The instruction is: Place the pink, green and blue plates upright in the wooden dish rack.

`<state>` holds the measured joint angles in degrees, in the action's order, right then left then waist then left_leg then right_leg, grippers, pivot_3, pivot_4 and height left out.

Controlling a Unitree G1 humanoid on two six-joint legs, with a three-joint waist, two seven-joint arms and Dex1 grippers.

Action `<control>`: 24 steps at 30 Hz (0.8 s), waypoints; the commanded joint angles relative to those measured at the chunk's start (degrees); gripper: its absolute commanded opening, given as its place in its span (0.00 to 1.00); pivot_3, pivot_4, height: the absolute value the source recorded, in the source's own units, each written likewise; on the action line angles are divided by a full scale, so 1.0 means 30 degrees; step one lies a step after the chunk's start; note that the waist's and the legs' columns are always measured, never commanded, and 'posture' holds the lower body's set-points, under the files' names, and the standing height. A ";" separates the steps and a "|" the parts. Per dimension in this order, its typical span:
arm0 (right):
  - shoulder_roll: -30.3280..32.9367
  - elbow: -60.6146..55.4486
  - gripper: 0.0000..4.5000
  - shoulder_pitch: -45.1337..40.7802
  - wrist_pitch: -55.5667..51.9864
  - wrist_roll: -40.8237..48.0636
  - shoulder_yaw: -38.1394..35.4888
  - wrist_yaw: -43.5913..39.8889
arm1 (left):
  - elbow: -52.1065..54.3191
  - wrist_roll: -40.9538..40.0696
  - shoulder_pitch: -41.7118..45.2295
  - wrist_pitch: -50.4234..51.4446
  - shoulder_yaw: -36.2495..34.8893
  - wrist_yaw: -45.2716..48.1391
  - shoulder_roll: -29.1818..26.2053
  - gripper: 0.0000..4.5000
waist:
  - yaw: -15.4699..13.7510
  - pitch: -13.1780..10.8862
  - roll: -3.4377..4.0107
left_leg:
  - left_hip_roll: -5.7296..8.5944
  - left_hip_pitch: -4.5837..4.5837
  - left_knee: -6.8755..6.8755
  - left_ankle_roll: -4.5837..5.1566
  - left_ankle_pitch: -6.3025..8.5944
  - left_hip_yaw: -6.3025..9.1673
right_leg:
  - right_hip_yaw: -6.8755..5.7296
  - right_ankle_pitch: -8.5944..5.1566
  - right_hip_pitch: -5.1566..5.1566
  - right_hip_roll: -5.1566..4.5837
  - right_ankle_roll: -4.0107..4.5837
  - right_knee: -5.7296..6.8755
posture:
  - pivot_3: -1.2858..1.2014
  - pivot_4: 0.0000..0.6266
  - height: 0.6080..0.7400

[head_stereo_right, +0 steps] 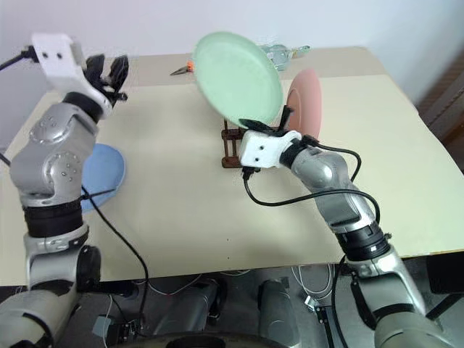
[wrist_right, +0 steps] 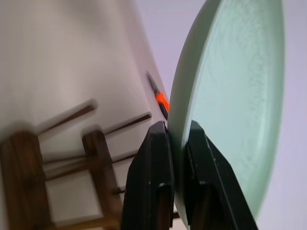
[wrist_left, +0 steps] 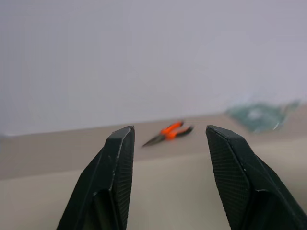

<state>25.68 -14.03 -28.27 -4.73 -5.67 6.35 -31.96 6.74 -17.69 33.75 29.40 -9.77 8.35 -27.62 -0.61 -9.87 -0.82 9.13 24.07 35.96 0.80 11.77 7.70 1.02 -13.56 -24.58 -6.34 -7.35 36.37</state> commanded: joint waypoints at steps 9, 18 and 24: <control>-0.2891 -0.4651 0.00 -0.0452 -1.1485 1.4118 -0.5947 0.1941 | 0.1895 0.0338 -0.5074 -0.4175 0.3301 0.7180 -0.0395 0.55 | 0.0026 -0.0003 0.0032 | -0.0010 0.0001 0.0003 0.0137 0.0088 0.0026 | -0.0002 0.0012 0.0003 -0.0034 0.0050 -0.0008 | 0.52 0.24 0.84; -0.2598 -0.3201 0.00 -0.0758 -1.2740 1.5863 -0.6737 0.3293 | 0.2662 0.0535 -0.5758 -0.4007 0.3603 0.8291 -0.0114 0.55 | 0.0002 -0.0013 0.0056 | -0.0024 0.0001 -0.0003 0.0140 0.0086 0.0021 | -0.0012 0.0012 -0.0001 -0.0037 0.0048 -0.0008 | 0.52 0.24 0.84; -0.2680 -0.2135 0.00 -0.0900 -1.2194 1.6276 -0.7264 0.3738 | 0.2705 0.0748 -0.5851 -0.4016 0.3667 0.8474 -0.0037 0.55 | 0.0003 -0.0013 0.0057 | -0.0024 0.0001 -0.0003 0.0143 0.0084 0.0021 | -0.0016 0.0015 -0.0003 -0.0036 0.0044 -0.0008 | 0.52 0.24 0.84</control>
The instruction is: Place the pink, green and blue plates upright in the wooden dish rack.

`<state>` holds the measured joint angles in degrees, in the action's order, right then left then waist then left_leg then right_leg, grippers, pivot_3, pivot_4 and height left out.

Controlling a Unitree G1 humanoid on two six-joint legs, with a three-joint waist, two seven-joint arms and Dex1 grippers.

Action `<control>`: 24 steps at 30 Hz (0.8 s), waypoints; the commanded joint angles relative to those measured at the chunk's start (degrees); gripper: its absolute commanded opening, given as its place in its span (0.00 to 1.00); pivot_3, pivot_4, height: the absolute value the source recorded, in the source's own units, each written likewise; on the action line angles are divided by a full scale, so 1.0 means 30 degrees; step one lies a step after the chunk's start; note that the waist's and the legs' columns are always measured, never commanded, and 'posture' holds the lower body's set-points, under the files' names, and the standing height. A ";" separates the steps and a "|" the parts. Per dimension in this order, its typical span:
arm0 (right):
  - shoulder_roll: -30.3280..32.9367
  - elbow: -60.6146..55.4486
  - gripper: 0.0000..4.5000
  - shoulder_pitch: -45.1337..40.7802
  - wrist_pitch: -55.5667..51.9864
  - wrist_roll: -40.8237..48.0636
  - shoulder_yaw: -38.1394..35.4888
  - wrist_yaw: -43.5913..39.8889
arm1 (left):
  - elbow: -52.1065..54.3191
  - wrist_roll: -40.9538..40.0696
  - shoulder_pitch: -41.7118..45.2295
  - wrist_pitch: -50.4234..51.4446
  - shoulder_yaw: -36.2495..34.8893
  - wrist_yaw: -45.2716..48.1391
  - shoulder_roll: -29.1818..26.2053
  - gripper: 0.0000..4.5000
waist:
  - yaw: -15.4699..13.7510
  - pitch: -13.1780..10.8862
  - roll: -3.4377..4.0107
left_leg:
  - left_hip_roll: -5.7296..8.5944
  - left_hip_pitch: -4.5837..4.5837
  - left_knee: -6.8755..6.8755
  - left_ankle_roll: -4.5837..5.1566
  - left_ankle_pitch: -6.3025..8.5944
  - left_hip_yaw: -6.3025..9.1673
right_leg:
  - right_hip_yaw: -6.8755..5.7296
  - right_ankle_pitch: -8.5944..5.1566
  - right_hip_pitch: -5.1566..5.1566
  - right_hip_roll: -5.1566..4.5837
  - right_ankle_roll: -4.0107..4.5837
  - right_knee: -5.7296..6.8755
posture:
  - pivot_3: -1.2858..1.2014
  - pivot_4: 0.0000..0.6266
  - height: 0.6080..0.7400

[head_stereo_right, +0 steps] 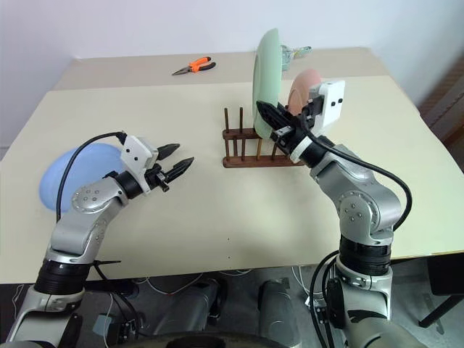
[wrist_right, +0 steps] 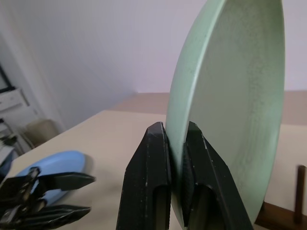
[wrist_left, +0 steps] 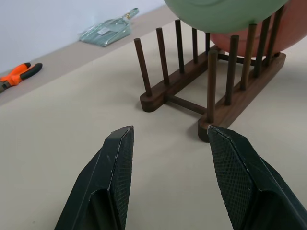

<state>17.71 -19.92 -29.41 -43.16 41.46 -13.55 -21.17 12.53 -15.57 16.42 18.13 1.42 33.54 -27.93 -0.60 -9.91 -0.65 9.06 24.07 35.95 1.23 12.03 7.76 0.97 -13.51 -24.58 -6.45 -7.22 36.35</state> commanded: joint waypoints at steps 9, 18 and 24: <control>0.0409 0.0287 0.00 -0.0161 0.0094 0.0743 -0.0299 -0.0056 | 0.0798 0.0294 -0.0157 -0.0311 0.0174 0.0293 0.0202 0.55 | 0.0000 -0.0001 0.0003 | 0.0000 0.0000 -0.0002 -0.0001 0.0001 0.0000 | -0.0001 0.0000 -0.0001 0.0000 0.0000 0.0000 | 0.52 0.24 0.84; 0.1863 0.0253 0.79 -0.0156 0.2044 -0.2480 0.1315 -0.0391 | 0.0204 0.0269 0.0075 -0.0015 -0.0452 0.0247 0.0390 0.97 | -0.0003 -0.0003 0.0005 | 0.0000 0.0001 -0.0002 -0.0001 0.0001 -0.0001 | -0.0008 -0.0001 -0.0003 -0.0003 -0.0001 0.0000 | 0.52 0.24 0.84; 0.3931 0.0203 0.79 -0.0586 0.5047 -0.6076 0.2598 -0.1275 | -0.0094 0.0486 0.0126 0.0127 -0.1166 -0.0730 0.0476 0.99 | -0.0014 -0.0007 0.0012 | 0.0000 0.0002 0.0000 -0.0002 0.0001 -0.0005 | -0.0023 -0.0002 0.0000 -0.0008 -0.0003 -0.0005 | 0.52 0.24 0.84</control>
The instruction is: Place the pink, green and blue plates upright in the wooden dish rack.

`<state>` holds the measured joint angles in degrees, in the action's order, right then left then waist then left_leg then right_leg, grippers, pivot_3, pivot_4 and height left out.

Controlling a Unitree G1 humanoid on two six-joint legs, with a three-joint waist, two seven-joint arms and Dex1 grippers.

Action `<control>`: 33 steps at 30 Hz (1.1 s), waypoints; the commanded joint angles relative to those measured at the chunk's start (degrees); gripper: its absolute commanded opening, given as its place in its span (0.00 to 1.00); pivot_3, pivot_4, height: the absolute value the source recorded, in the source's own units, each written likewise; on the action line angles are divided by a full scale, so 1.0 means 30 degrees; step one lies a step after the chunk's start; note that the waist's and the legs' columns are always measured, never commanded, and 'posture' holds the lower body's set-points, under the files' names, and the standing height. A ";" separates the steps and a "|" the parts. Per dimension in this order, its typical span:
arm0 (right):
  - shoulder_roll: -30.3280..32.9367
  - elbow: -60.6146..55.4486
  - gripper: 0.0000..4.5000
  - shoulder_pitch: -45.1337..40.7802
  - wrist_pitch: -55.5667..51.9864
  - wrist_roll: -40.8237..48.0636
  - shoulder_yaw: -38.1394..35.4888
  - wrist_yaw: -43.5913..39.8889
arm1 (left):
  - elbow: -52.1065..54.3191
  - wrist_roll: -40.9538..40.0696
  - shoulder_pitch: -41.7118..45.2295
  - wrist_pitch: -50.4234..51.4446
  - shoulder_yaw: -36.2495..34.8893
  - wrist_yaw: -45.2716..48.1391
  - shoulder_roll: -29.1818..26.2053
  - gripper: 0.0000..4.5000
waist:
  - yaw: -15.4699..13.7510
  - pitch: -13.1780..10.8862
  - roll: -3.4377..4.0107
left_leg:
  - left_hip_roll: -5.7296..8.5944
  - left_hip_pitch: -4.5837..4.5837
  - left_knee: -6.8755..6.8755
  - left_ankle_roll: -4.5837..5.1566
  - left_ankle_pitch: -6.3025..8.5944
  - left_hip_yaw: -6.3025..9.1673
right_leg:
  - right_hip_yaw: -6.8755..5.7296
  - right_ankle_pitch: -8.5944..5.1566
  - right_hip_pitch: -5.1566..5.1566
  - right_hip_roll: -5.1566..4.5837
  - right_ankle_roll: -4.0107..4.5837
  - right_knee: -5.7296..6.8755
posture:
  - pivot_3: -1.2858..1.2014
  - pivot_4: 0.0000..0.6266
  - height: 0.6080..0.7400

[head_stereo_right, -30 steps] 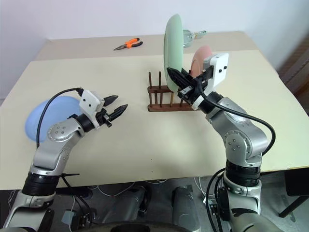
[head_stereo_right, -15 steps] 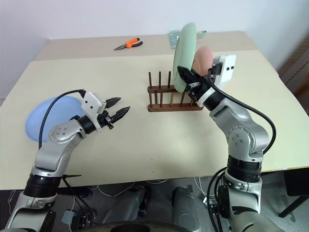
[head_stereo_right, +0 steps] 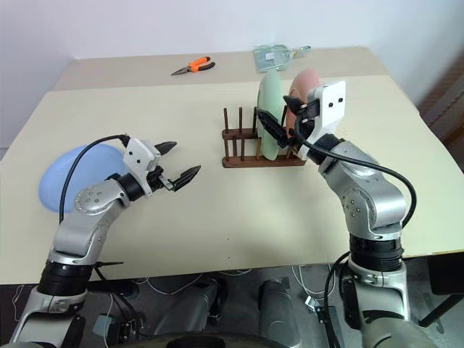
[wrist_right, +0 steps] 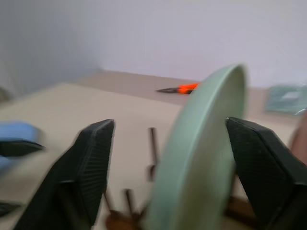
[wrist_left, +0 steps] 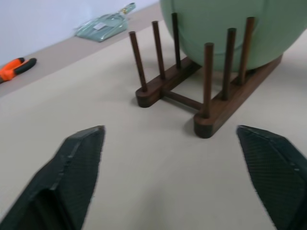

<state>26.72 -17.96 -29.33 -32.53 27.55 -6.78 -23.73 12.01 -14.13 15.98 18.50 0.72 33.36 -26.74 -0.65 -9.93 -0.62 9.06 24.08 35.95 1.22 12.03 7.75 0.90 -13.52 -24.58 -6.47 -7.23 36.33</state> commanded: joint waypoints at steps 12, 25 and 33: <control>0.3283 -0.1863 0.98 -0.1465 0.6360 -0.6711 0.5052 -0.4087 | -0.4247 0.1870 0.2512 0.4150 -0.9163 -1.2927 0.0775 1.00 | 0.0058 0.0004 -0.0026 | -0.0009 0.0004 0.0006 0.0000 -0.0001 0.0004 | -0.0013 0.0001 -0.0009 0.0012 -0.0012 0.0001 | 0.52 0.24 0.84; 0.1277 -0.0097 0.98 -0.0952 0.8191 -0.8109 0.7058 -0.5014 | -0.1244 -0.0817 0.0215 1.1498 -1.3255 -1.4063 0.1541 1.00 | -0.0012 0.0021 -0.0070 | 0.0009 -0.0010 0.0048 -0.0008 0.0005 0.0028 | -0.0048 0.0007 0.0006 0.0036 -0.0015 -0.0007 | 0.52 0.24 0.84; 0.1026 -0.0031 1.00 -0.0718 0.8595 -0.8615 0.7019 -0.5178 | -0.0984 -0.2436 0.0910 1.3762 -1.5284 -1.4715 0.2738 0.50 | -0.0010 0.0025 -0.0069 | 0.0000 -0.0024 0.0035 -0.0017 0.0001 0.0026 | -0.0042 0.0005 0.0005 0.0045 -0.0013 0.0007 | 0.52 0.24 0.84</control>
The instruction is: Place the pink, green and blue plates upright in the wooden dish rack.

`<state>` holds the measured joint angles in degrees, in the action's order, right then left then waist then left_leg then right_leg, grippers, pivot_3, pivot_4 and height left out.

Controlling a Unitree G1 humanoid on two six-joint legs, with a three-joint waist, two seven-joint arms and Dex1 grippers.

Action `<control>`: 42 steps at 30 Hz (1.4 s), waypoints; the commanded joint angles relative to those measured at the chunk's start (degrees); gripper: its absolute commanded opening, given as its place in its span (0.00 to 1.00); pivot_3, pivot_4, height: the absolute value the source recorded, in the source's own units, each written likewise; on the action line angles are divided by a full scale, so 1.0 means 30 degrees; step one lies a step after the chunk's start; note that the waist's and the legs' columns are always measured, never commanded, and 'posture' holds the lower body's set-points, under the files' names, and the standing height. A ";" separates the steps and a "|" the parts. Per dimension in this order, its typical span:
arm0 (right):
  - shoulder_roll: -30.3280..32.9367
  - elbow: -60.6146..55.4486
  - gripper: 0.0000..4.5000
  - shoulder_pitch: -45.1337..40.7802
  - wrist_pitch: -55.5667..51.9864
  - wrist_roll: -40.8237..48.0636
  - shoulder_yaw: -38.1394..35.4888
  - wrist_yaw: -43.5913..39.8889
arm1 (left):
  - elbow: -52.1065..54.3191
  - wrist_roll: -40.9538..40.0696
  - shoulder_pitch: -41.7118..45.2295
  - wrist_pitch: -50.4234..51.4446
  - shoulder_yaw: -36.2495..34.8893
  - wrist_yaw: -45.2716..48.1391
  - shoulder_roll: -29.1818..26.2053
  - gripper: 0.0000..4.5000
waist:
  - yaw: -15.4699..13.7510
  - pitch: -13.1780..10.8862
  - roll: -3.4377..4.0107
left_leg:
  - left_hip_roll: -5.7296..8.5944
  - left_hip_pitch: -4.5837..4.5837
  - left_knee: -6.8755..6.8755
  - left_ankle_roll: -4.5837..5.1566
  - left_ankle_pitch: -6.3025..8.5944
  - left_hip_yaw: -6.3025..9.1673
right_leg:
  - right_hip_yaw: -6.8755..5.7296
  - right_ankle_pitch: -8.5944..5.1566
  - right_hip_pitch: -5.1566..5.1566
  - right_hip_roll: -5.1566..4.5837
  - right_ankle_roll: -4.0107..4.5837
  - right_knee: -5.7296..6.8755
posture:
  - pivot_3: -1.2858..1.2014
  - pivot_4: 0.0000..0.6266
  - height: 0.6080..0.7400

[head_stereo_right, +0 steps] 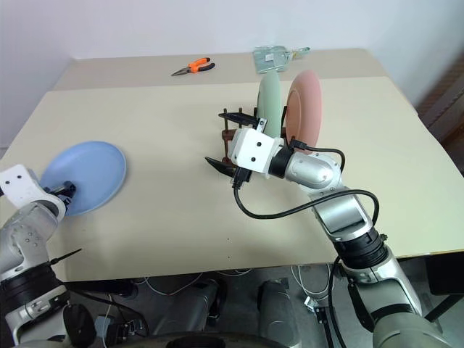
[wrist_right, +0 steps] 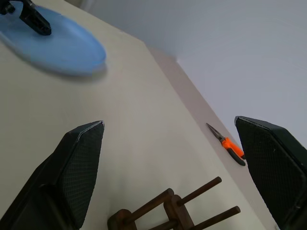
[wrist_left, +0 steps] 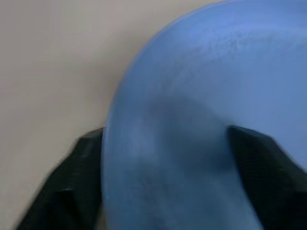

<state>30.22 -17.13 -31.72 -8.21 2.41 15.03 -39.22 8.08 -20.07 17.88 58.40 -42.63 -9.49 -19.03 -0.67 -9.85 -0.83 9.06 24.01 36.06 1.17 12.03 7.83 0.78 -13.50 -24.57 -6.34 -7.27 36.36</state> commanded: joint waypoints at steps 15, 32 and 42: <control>-0.0413 -0.0310 1.00 -0.0606 0.1192 -0.2017 0.0587 -0.0239 | 0.2764 -0.2015 0.5491 -0.2112 0.4510 0.3793 -0.1386 0.03 | 0.0017 -0.0022 -0.0045 | 0.0003 -0.0033 0.0012 -0.0014 -0.0005 0.0006 | -0.0009 0.0001 0.0039 -0.0021 0.0002 -0.0009 | 0.52 0.24 0.84; -0.0977 0.5784 0.62 -0.3990 0.6092 -1.0313 0.2615 0.3655 | 0.4929 -0.4246 1.0356 0.0859 0.8435 0.4414 -0.0265 0.00 | 0.0455 -0.0021 -0.0040 | -0.0001 -0.0030 -0.0038 -0.0156 -0.0095 -0.0019 | 0.0041 0.0000 0.0030 0.0033 -0.0001 0.0005 | 0.52 0.24 0.84; -0.1128 0.5386 0.00 -0.3469 0.6656 -1.0873 0.2098 0.4493 | 0.4114 -0.3308 1.0474 -0.2108 0.7113 0.3614 0.0193 0.67 | 0.0411 -0.0028 -0.0052 | -0.0005 -0.0028 -0.0029 -0.0166 -0.0098 -0.0017 | 0.0054 0.0001 0.0036 0.0047 0.0001 0.0008 | 0.52 0.24 0.84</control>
<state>27.24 1.15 -42.07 10.97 -30.50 23.68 -27.28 19.79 -31.64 47.68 56.84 -18.91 2.90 -17.81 0.56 -9.94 -0.98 9.05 23.92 35.97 0.67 11.74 7.78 0.94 -13.50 -24.46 -6.20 -7.26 36.38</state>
